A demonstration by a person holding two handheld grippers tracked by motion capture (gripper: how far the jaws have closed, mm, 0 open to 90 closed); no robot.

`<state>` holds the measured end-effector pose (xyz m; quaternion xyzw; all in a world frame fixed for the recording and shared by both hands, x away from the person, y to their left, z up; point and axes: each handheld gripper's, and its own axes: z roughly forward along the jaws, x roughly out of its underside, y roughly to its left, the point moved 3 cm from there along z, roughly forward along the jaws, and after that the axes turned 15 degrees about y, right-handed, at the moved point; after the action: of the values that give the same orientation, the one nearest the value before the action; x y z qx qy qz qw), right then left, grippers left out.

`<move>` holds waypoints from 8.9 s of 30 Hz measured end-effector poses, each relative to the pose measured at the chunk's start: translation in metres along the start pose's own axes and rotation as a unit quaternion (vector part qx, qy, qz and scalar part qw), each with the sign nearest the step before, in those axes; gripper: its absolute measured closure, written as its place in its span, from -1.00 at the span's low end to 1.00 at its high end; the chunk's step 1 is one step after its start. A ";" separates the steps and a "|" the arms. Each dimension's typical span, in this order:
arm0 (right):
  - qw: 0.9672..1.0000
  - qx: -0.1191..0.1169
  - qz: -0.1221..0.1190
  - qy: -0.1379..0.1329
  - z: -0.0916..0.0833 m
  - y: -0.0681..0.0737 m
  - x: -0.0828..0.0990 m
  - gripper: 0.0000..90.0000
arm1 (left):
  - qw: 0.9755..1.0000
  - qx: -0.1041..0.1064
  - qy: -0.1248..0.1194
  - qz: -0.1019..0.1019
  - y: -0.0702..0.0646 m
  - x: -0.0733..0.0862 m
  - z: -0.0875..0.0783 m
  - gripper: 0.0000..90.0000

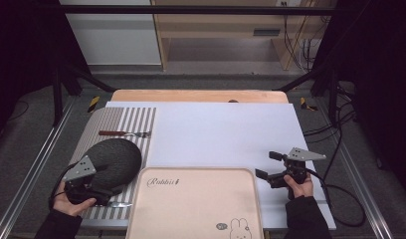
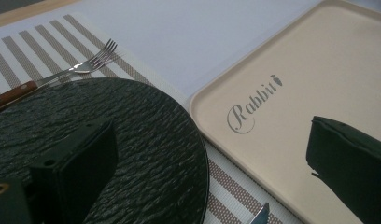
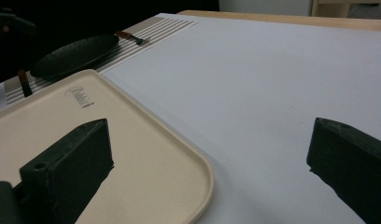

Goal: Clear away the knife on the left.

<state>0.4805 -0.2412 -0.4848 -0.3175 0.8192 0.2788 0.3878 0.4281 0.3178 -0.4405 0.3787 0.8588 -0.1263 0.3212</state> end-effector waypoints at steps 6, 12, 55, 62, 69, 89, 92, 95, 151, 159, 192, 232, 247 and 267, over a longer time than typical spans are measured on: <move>1.000 0.000 0.000 0.000 0.000 0.000 0.000 -0.99 | 1.000 0.000 0.011 0.001 0.002 0.007 -0.006 -0.96; 1.000 0.001 0.001 0.000 0.000 0.000 0.000 -0.99 | 1.000 -0.003 0.028 0.006 0.004 0.014 -0.011 -0.96; 1.000 0.000 0.001 0.000 0.000 0.000 0.000 -0.99 | 0.983 -0.007 0.186 0.001 0.027 0.088 -0.022 -0.50; 1.000 -0.001 0.001 0.001 0.000 0.000 0.000 -0.99 | 0.980 -0.007 0.197 0.011 0.030 0.088 -0.020 -0.14; 1.000 -0.002 0.000 0.001 -0.001 0.000 0.000 -0.99 | 0.977 -0.009 0.210 0.023 0.032 0.088 -0.017 0.07; 1.000 -0.003 0.000 0.002 -0.001 0.000 0.000 -0.99 | 0.957 0.000 0.277 0.084 0.022 0.082 -0.015 0.38; 1.000 -0.003 0.001 0.002 -0.001 0.000 0.000 -0.99 | 0.955 0.001 0.282 0.095 0.020 0.081 -0.015 0.49; 1.000 -0.003 0.000 0.002 -0.001 0.000 0.000 -0.99 | 0.953 0.000 0.286 0.104 0.018 0.080 -0.014 0.55; 1.000 -0.004 0.000 0.001 -0.002 -0.001 -0.001 -0.99 | 0.953 -0.012 0.289 0.093 0.002 0.071 -0.019 0.71; 1.000 -0.004 -0.001 0.001 -0.003 -0.001 -0.001 -0.99 | 0.957 -0.004 0.274 0.092 -0.003 0.070 -0.024 0.71; 1.000 -0.005 -0.002 0.001 -0.003 -0.001 -0.001 -0.99 | 0.980 -0.016 0.195 0.027 -0.030 0.011 -0.004 0.71; 1.000 -0.008 -0.005 0.005 -0.001 0.000 0.000 -0.99 | 0.985 0.012 0.169 0.010 -0.094 -0.024 0.026 0.71; 1.000 -0.008 -0.005 0.005 -0.002 0.000 0.000 -0.99 | 0.980 0.029 0.197 0.017 -0.118 -0.023 0.046 0.71; 1.000 -0.008 -0.005 0.004 -0.002 0.000 0.000 -0.99 | 0.969 0.023 0.243 0.035 -0.129 -0.013 0.067 0.71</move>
<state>0.4795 -0.2430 -0.4837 -0.3259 0.8167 0.2823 0.3835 0.3713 0.1918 -0.4866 0.4349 0.8943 -0.0388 0.0981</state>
